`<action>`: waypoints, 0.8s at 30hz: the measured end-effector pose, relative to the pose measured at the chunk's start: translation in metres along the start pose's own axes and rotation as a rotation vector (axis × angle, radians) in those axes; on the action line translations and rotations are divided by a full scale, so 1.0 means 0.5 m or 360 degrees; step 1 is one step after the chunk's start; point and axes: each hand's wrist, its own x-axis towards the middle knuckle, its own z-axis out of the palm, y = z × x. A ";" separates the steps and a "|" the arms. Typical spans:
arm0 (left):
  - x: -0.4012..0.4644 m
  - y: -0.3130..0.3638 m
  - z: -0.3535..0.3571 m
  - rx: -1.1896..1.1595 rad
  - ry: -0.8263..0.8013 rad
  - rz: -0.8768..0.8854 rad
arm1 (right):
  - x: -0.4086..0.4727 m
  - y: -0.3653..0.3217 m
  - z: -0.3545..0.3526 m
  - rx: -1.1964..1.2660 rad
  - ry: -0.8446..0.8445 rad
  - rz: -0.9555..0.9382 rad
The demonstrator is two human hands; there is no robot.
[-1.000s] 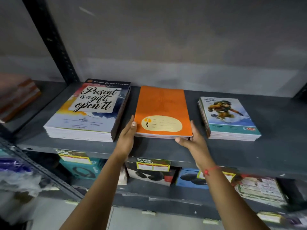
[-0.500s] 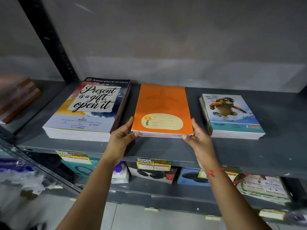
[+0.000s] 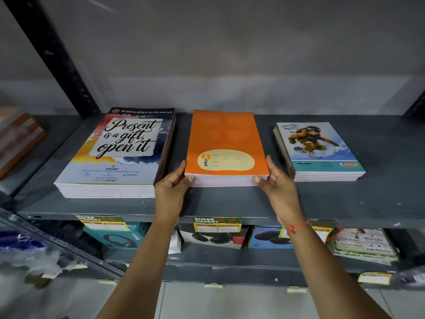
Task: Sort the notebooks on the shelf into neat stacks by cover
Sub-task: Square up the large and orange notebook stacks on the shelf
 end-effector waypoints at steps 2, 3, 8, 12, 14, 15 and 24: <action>0.000 0.001 0.001 -0.0010 0.0000 -0.0002 | -0.004 -0.003 0.002 -0.0014 0.0031 -0.0020; 0.000 0.001 0.002 -0.0015 0.0008 -0.0003 | -0.004 -0.004 0.002 -0.0018 0.0039 -0.0021; 0.007 0.001 0.010 -0.0028 0.0088 0.0009 | -0.002 -0.005 0.006 -0.0038 0.0088 -0.0011; 0.004 0.003 0.011 -0.0017 0.0091 0.0020 | -0.004 -0.008 0.007 -0.0036 0.0111 -0.0009; 0.002 0.002 0.011 -0.0021 0.0097 0.0034 | -0.004 -0.009 0.008 -0.0059 0.0108 -0.0007; 0.001 0.003 0.012 -0.0018 0.0103 0.0038 | -0.005 -0.009 0.008 -0.0059 0.0112 -0.0006; -0.010 0.021 0.014 -0.0045 0.0103 0.0021 | -0.026 -0.034 0.017 -0.0078 0.0226 -0.0002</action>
